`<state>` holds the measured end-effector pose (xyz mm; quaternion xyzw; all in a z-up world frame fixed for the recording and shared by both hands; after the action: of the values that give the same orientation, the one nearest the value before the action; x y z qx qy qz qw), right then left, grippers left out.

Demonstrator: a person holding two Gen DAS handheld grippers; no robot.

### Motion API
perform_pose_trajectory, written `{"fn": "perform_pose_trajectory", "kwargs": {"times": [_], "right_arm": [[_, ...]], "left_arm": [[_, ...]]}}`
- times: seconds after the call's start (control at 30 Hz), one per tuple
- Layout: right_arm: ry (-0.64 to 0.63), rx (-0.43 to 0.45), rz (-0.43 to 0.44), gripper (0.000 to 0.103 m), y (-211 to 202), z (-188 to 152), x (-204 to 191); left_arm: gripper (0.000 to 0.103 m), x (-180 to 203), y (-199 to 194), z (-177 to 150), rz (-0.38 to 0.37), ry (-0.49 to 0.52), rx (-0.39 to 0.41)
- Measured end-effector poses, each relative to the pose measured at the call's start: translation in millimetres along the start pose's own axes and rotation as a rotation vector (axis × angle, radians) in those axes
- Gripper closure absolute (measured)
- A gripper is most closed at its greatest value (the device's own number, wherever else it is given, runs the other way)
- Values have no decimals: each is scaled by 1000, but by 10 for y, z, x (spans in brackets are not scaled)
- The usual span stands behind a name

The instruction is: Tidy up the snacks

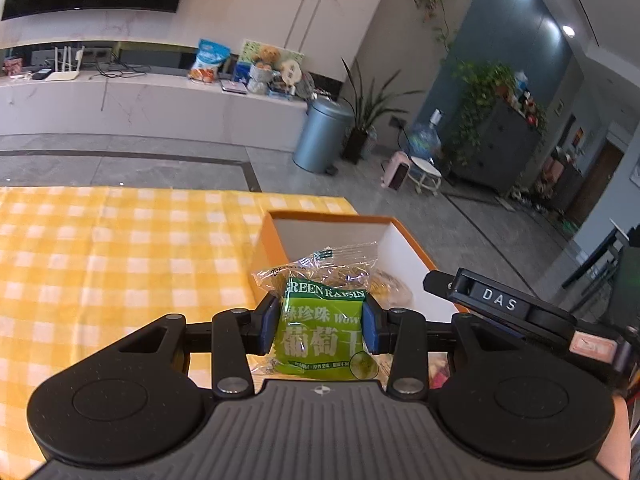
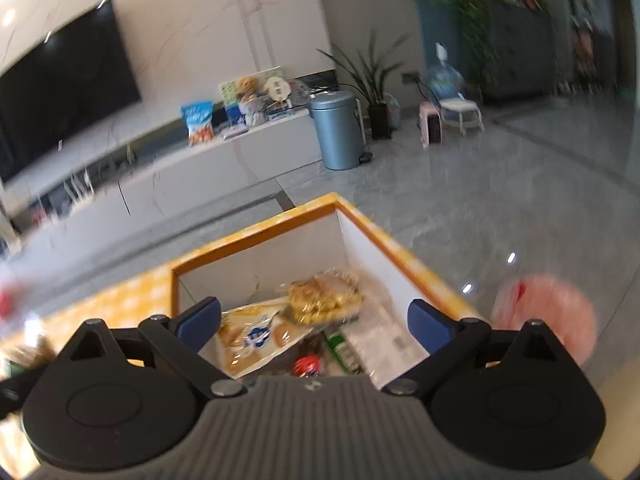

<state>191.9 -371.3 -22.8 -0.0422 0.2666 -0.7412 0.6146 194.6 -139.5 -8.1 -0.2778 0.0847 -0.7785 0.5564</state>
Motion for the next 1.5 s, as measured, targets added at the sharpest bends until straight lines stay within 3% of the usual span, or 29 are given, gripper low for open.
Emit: {"fn": "perform_pose_trajectory", "kwargs": {"times": [0.13,0.4,0.67,1.0,1.13,1.2,1.33,1.5], "right_arm": [[1,13,27,6,-60,-33,49],[110,20,-13,6,-36,-91,372],[170,13,-26,6,-14,-140,580],[187,-1,-49,6,6,-175,662],[192,-5,-59,8,4,-165,699],[193,-3,-54,8,2,-161,702],[192,-5,-53,8,-2,-166,723],[209,17,-61,8,-62,-118,774]], "left_arm": [[56,186,169,-49,-14,61,-20],[57,510,698,-282,-65,173,-110],[57,657,1062,-634,-33,269,-182],[56,845,1368,-770,-35,328,-256],[53,908,1413,-811,11,380,-288],[44,890,1381,-779,-1,362,-272],[31,860,1248,-649,-18,339,-165],[27,864,1031,-542,22,393,-118]]}}
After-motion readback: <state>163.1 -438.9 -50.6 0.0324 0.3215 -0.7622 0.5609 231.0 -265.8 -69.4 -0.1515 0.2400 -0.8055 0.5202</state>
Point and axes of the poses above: each gripper's, at about its wrist camera, not at the fingertips, and y roughly the way its jaws point, x to its right, z to its top, the point moved 6 cm from there along y, roughly the way its jaws point, and after that the axes turned 10 degrees about x, right-handed, at the moved point
